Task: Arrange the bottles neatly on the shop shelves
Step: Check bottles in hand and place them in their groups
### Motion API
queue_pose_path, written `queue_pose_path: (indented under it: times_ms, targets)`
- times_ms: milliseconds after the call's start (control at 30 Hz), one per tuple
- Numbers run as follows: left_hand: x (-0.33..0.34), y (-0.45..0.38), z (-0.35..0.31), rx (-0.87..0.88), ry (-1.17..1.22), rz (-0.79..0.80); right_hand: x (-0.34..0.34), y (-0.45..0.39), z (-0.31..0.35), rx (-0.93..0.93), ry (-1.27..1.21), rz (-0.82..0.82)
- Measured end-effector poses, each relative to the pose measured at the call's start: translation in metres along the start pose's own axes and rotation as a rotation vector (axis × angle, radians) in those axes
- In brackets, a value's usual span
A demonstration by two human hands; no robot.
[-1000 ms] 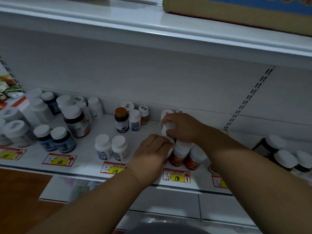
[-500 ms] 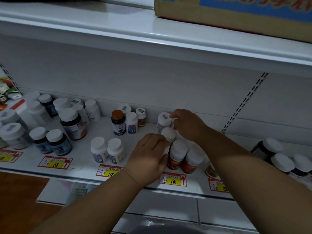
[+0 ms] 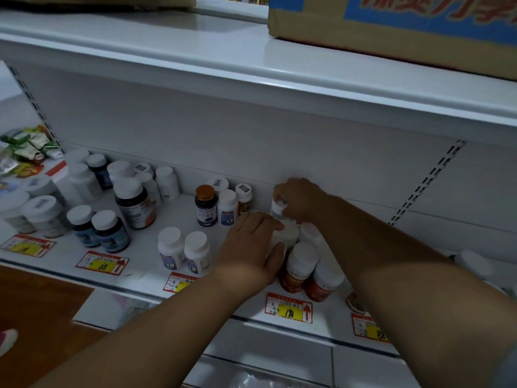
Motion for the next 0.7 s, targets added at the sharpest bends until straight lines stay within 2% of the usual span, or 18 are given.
queue_pose_path:
  times_ms: [67,200,267,367,434,500,567,700]
  targets:
    - [-0.003,0.002,0.003,-0.03,-0.005,0.01,0.0,-0.003,-0.001,-0.022,0.003,-0.043]
    - [-0.007,0.006,0.007,-0.053,0.008,-0.008,0.004,-0.01,-0.003,-0.034,0.002,-0.004]
    - [-0.011,0.008,0.008,-0.085,0.009,-0.025,0.0,-0.007,-0.004,-0.03,-0.035,-0.059]
    - [-0.02,0.004,0.009,-0.161,0.023,-0.065,-0.023,0.009,-0.006,0.066,-0.355,-0.241]
    - [-0.026,-0.002,0.004,-0.216,0.048,-0.123,-0.04,0.03,-0.001,0.157,-0.712,-0.308]
    - [-0.029,-0.005,-0.007,-0.284,0.092,-0.193,-0.051,0.059,0.01,0.169,-1.039,-0.35]
    - [-0.029,-0.006,-0.019,-0.309,0.125,-0.203,-0.054,0.085,0.019,0.166,-1.195,-0.382]
    - [-0.022,-0.003,-0.045,-0.265,0.163,-0.164,-0.056,0.128,0.031,0.216,-1.306,-0.444]
Point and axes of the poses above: each hand's wrist, its own y-axis away from the middle knuckle, its own x-axis out of the palm, z = x × y, the point moved 1 cm from there along -y, towards the middle knuckle, and after that the axes turned 5 degrees about y, right-handed, at the moved point
